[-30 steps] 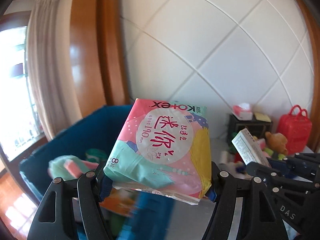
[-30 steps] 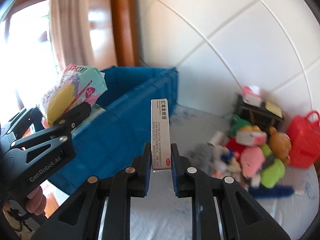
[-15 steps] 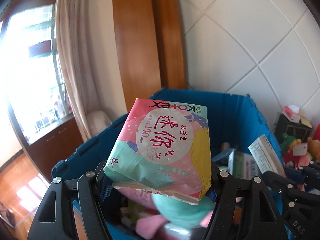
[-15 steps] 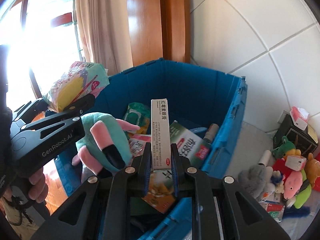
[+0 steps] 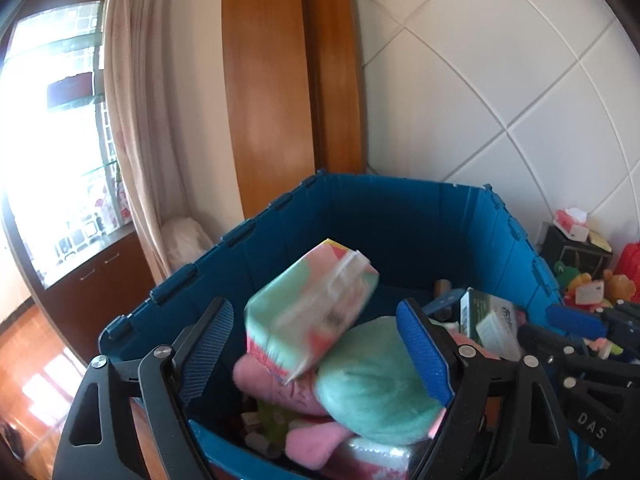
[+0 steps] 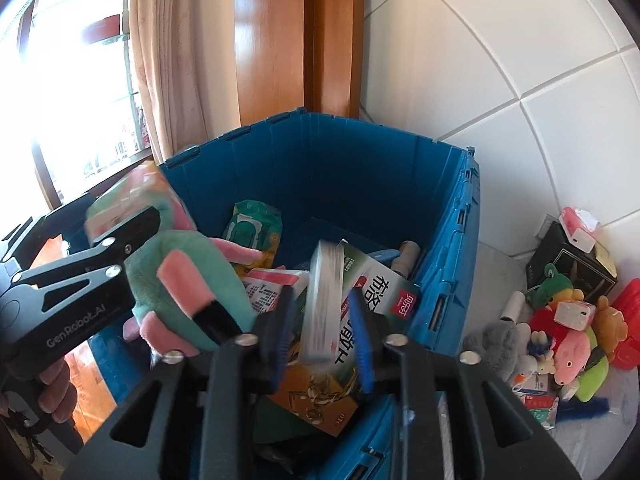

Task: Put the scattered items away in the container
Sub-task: 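Carry pad pack and white tube box into the blue crate and open both grippers, then move both grippers back to the pile of items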

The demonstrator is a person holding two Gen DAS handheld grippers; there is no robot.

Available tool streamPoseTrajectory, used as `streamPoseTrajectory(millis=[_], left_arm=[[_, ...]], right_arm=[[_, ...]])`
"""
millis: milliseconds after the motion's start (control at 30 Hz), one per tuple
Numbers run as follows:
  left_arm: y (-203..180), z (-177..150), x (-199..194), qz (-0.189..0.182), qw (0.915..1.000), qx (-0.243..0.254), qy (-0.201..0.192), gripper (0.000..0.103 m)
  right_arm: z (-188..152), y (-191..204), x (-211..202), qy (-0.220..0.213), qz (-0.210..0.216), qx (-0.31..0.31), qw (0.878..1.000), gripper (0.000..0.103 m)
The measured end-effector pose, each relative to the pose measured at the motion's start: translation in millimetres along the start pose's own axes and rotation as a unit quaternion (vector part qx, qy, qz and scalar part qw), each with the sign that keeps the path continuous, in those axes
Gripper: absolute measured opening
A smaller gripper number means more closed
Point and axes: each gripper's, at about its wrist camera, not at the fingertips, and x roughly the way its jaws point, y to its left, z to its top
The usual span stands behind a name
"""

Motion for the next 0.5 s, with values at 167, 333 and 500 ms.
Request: streamPoseTrajectory(millis=[167, 333, 500], left_arm=[[-2.7, 2.1, -20.0, -0.007, 0.9998, -0.005, -0.015, 0.088], [-23.9, 5.2, -43.4, -0.039, 0.9987, 0.004, -0.032, 0.088], [-68.2, 6.5, -69.3, -0.081, 0.9954, 0.019, -0.046, 0.088]], right_arm=[[0.5, -3.5, -22.5, -0.027, -0.011, 0.01, 1.0, 0.057], [-1.7, -18.8, -55.1, -0.062, -0.037, 0.033, 0.997, 0.057], [-13.3, -46.4, -93.3, -0.087, -0.073, 0.056, 0.992, 0.061]])
